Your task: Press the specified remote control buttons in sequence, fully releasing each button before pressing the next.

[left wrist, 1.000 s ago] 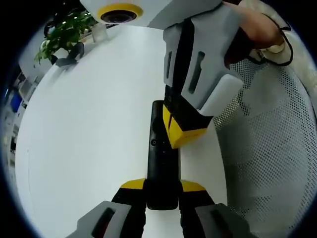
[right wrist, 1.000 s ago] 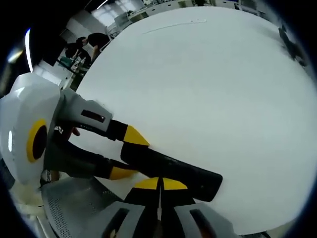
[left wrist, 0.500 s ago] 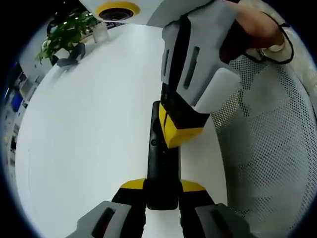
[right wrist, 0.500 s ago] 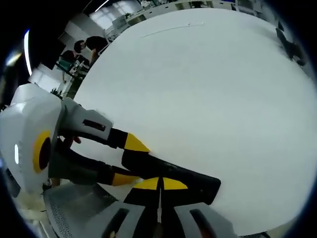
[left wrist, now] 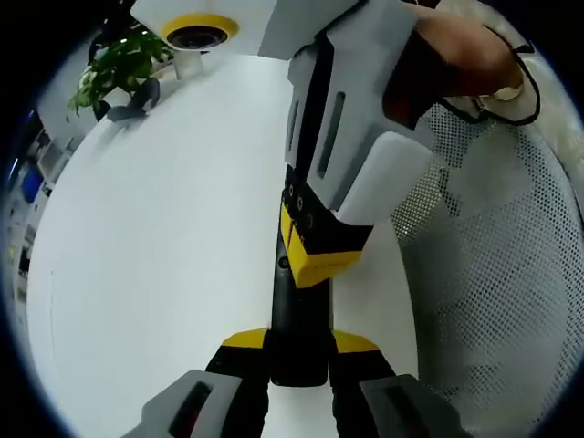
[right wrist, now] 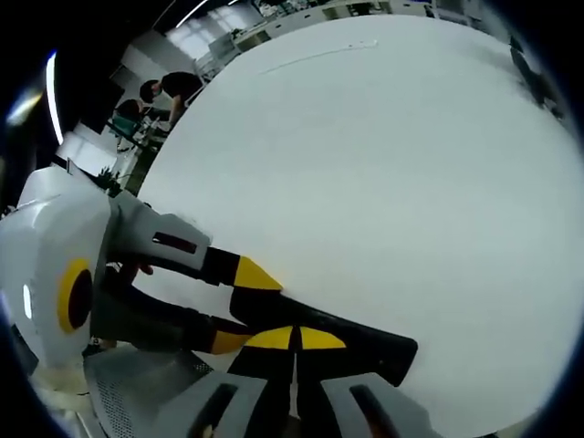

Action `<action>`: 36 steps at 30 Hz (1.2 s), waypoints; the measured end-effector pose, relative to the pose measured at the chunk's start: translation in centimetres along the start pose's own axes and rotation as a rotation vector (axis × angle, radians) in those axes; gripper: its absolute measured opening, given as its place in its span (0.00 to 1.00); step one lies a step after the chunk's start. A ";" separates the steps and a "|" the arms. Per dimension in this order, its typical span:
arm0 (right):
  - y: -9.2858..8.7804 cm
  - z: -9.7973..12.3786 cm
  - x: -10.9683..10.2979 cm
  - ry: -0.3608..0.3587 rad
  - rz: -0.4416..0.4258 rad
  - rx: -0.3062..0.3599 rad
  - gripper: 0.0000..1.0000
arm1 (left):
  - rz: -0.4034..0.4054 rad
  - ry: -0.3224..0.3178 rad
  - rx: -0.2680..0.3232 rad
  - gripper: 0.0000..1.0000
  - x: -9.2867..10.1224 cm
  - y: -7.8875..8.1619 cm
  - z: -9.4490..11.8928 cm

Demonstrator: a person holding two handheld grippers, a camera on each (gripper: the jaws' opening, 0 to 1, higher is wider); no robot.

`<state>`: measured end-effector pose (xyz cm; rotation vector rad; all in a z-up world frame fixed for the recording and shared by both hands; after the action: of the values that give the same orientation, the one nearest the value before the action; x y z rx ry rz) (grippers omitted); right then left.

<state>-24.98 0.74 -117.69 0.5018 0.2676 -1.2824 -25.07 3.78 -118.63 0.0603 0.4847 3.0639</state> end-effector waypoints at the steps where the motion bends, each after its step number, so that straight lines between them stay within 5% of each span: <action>1: -0.1 0.0 -0.1 -0.002 0.004 0.004 0.00 | 0.001 -0.001 0.000 0.23 0.0 0.0 0.0; 36: 0.5 -0.8 -1.0 0.004 0.036 0.004 0.00 | 0.036 -0.012 0.042 0.23 0.0 0.0 0.1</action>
<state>-24.68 2.05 -117.82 0.5108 0.2589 -1.2474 -25.09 3.79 -118.54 0.0889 0.5534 3.0868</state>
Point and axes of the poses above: the point that each gripper's makers call its tool centre point, and the gripper's own axes: z roughly backward along the fingers, x roughly to its right, y roughly out of its top, the point moved 1 cm from there along z, roughly backward along the fingers, and after that the axes turned 6 degrees about -x, right-handed, at the moved point
